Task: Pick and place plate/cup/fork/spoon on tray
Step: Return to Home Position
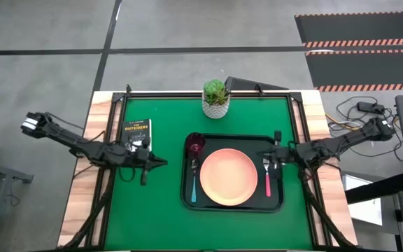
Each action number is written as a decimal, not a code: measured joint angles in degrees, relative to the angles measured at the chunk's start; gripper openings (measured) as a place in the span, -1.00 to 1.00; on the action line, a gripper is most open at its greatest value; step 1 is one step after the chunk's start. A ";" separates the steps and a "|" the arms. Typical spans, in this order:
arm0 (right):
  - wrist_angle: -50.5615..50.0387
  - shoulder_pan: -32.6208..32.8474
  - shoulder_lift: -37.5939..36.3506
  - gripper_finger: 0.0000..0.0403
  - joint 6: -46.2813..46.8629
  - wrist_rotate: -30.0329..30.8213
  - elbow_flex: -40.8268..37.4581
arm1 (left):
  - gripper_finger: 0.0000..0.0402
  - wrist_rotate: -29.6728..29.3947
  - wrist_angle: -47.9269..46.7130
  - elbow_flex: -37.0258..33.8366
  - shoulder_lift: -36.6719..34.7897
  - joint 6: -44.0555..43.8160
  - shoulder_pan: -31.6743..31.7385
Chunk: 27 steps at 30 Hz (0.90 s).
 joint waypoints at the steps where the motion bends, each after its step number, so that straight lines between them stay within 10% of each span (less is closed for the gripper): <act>1: -0.02 0.00 -1.46 -0.96 -0.14 -0.62 -0.61 | -1.00 0.01 0.01 -1.29 -2.08 -0.02 0.00; 13: -7.38 0.00 -18.03 -0.96 -3.81 -2.10 -2.18 | -1.00 0.01 -1.75 -9.55 -20.00 0.94 0.00; 27: -11.85 0.13 -19.67 -0.96 -6.78 -3.65 -1.00 | -1.00 -0.45 -2.97 -9.62 -21.75 2.76 0.00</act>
